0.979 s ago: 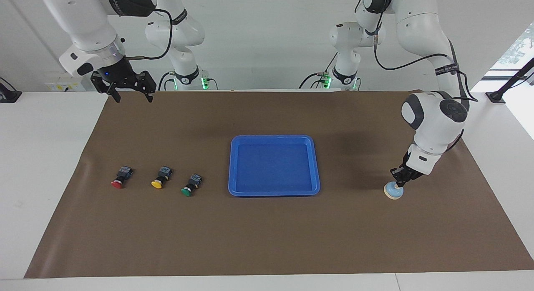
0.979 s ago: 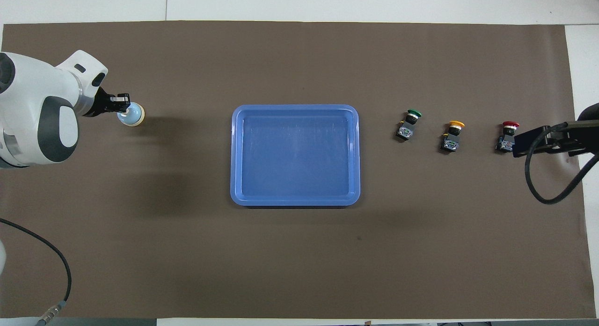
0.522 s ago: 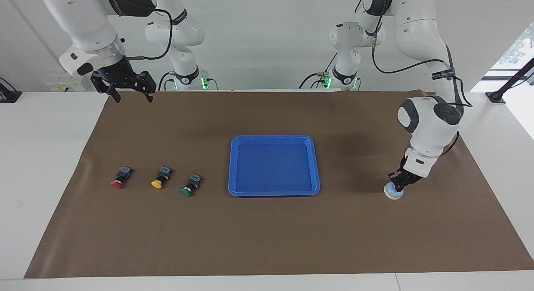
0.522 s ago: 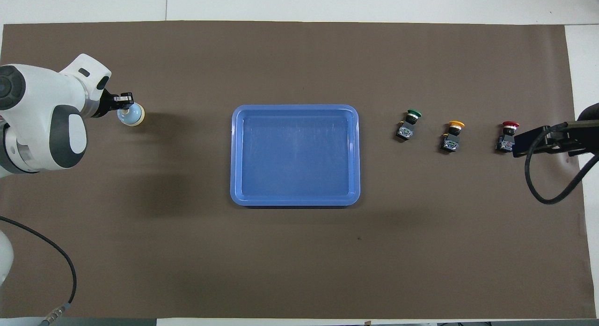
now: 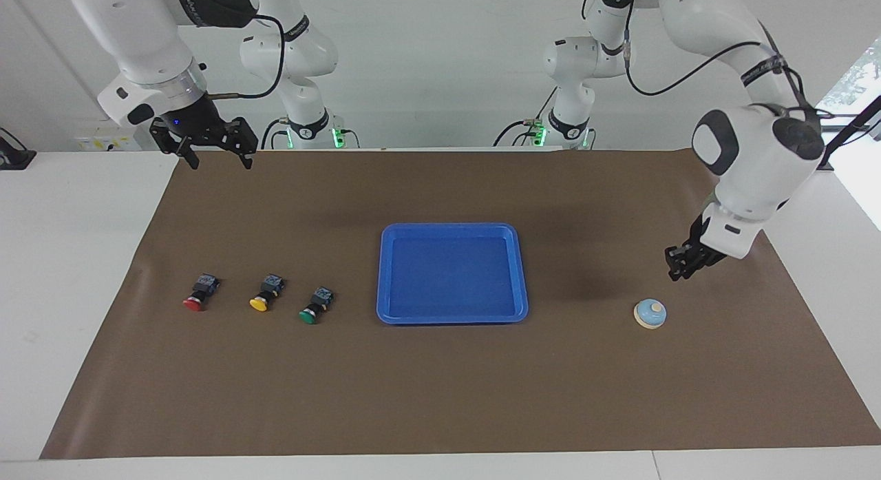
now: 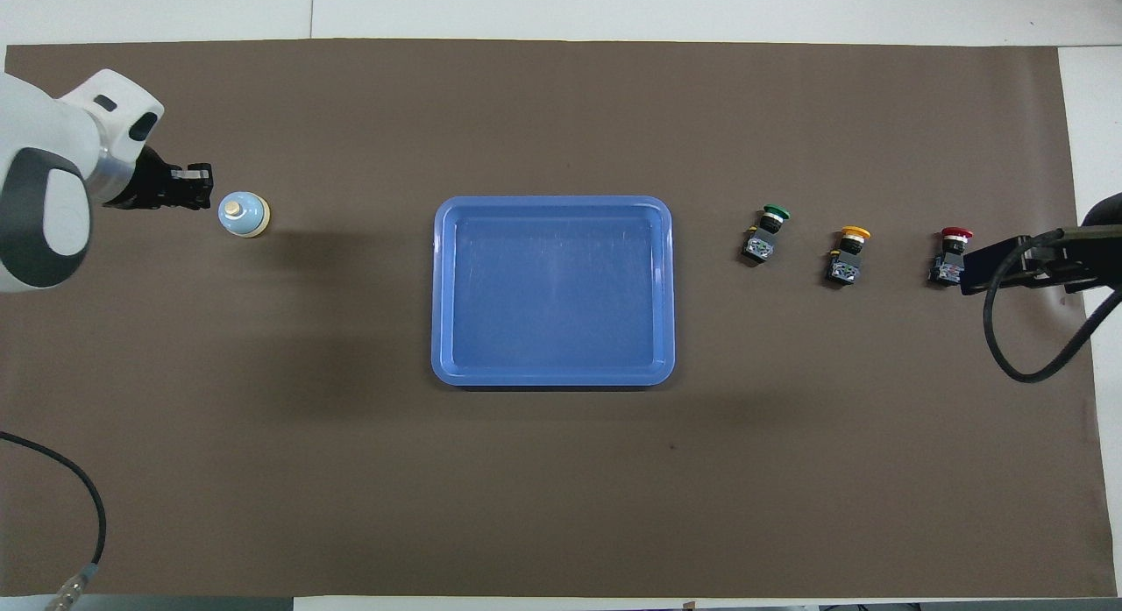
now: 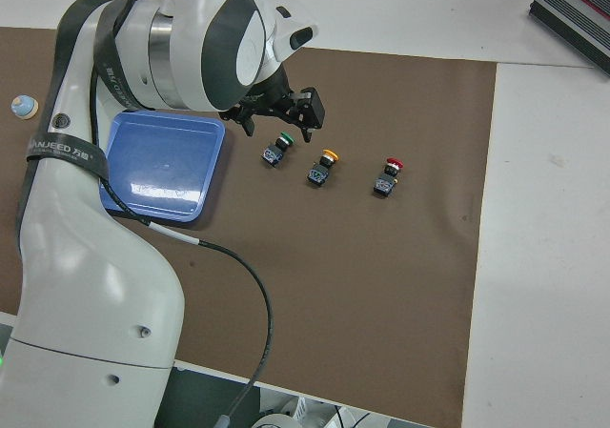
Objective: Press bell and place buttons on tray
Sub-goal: 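Lift the left gripper off the bell and draw it back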
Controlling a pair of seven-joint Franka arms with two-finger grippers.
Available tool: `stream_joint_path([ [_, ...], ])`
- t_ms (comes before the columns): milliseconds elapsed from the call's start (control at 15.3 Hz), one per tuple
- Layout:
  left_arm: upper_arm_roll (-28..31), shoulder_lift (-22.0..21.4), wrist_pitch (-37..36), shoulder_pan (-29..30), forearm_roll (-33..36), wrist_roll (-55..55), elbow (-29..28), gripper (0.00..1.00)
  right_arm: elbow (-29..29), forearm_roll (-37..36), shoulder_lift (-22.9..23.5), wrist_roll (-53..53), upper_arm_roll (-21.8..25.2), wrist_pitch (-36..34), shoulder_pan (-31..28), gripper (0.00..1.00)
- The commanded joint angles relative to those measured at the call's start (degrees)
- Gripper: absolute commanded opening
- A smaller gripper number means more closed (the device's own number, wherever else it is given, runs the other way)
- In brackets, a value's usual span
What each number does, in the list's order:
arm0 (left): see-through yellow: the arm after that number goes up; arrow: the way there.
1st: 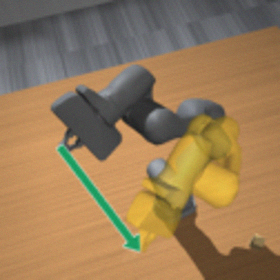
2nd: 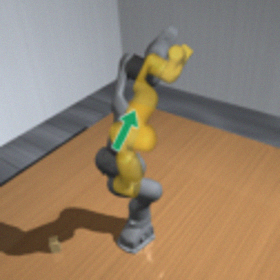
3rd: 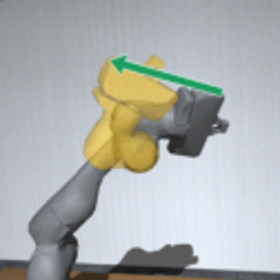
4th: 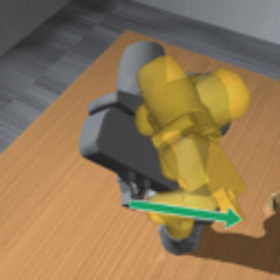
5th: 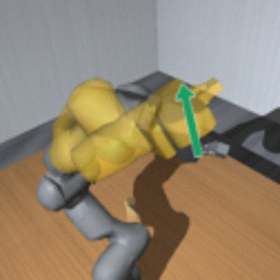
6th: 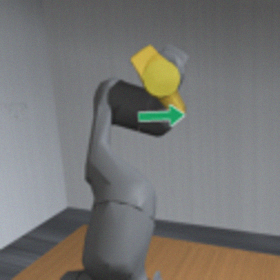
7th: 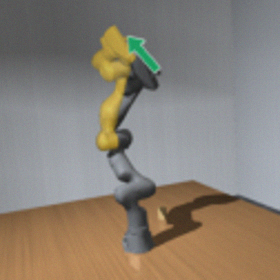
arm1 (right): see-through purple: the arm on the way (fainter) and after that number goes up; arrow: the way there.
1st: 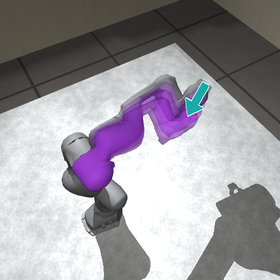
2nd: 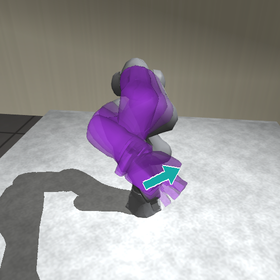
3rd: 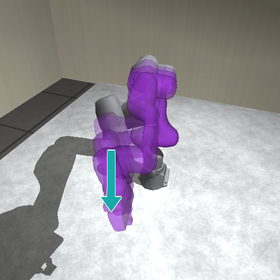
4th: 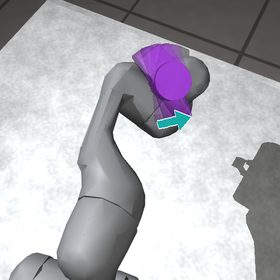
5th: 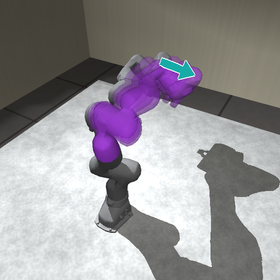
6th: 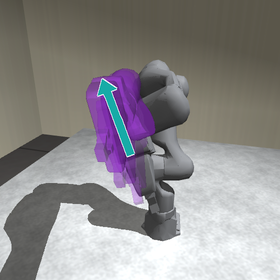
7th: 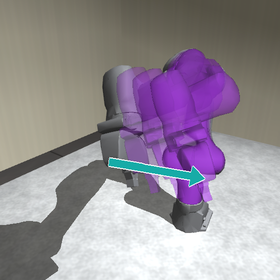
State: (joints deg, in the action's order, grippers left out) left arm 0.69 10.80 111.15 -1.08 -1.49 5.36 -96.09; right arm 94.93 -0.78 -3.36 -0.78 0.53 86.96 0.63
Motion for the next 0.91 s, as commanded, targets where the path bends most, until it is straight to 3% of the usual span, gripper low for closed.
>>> stream_joint_path([
  [0,0.28,-7.88,-7.15,-0.33,-0.44,0.35,-1.9,1.0,1.13,0.96,-1.04,1.04,0.26,-0.12,-0.28,1.0],
  [196,0.19,-12.98,-13.57,-0.51,-0.44,0.44,-1.9,1.0,1.13,0.96,-1.04,1.13,0.26,-0.12,-0.11,1.0],
  [392,0.28,-15.37,-18.24,-0.33,-0.44,0.09,-1.9,1.0,1.13,0.96,-1.04,1.13,0.17,-0.21,-0.02,1.0],
  [849,0.1,-13.53,-20.0,-0.86,-0.35,-0.09,-1.02,1.0,1.13,1.13,-1.12,1.04,-0.09,-0.65,0.42,1.0],
])
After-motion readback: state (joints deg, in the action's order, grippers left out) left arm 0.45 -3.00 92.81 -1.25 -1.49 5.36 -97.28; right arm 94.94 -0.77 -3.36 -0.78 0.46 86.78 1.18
